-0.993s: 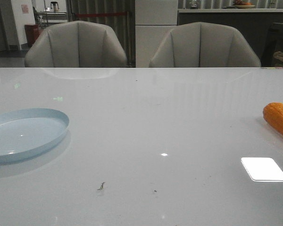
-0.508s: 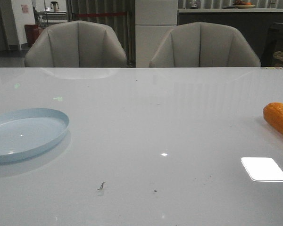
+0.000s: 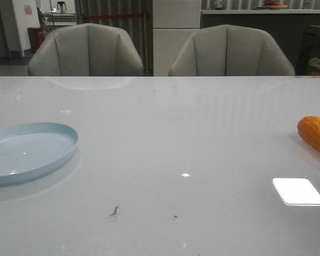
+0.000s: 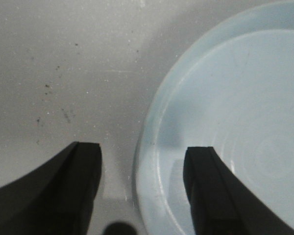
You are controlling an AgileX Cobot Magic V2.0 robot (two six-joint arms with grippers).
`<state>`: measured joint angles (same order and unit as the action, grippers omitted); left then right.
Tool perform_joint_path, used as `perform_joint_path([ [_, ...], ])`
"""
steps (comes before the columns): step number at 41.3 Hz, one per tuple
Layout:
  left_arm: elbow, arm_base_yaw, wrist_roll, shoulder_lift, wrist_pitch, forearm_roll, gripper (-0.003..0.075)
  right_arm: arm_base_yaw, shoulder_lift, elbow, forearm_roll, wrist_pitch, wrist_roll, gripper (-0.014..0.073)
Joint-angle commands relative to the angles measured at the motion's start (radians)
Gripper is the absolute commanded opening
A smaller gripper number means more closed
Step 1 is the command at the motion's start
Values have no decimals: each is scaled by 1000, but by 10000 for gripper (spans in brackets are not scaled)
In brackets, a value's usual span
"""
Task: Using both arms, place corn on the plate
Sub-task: 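Lower the left gripper onto the rim of the light blue plate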
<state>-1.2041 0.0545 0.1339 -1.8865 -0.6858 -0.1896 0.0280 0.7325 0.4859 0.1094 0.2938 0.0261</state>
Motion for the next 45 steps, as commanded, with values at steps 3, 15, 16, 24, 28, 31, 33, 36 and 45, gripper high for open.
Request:
perform_joint_path([
  [3, -33, 2, -10, 15, 32, -8, 442, -6, 1, 36, -5, -72, 0, 451],
  [15, -33, 2, -10, 3, 26, -8, 282, -6, 1, 36, -5, -72, 0, 451],
  [16, -33, 2, -10, 3, 26, -8, 241, -6, 1, 36, -5, -72, 0, 451],
  [24, -33, 2, -10, 3, 26, -8, 102, -6, 1, 36, -5, -72, 0, 451],
  [28, -40, 2, -10, 3, 26, -15, 93, -6, 1, 36, -5, -72, 0, 451],
  [31, -59, 2, -10, 3, 18, -33, 94, -6, 1, 36, -5, -72, 0, 451],
  [33, -78, 2, -10, 3, -4, -71, 94, -6, 1, 36, -5, -72, 0, 451],
  [36, -108, 2, -10, 3, -34, -135, 94, -6, 1, 36, -5, -72, 0, 451],
  [45, -201, -3, -10, 3, -121, -323, 94, -6, 1, 36, -5, -72, 0, 451],
])
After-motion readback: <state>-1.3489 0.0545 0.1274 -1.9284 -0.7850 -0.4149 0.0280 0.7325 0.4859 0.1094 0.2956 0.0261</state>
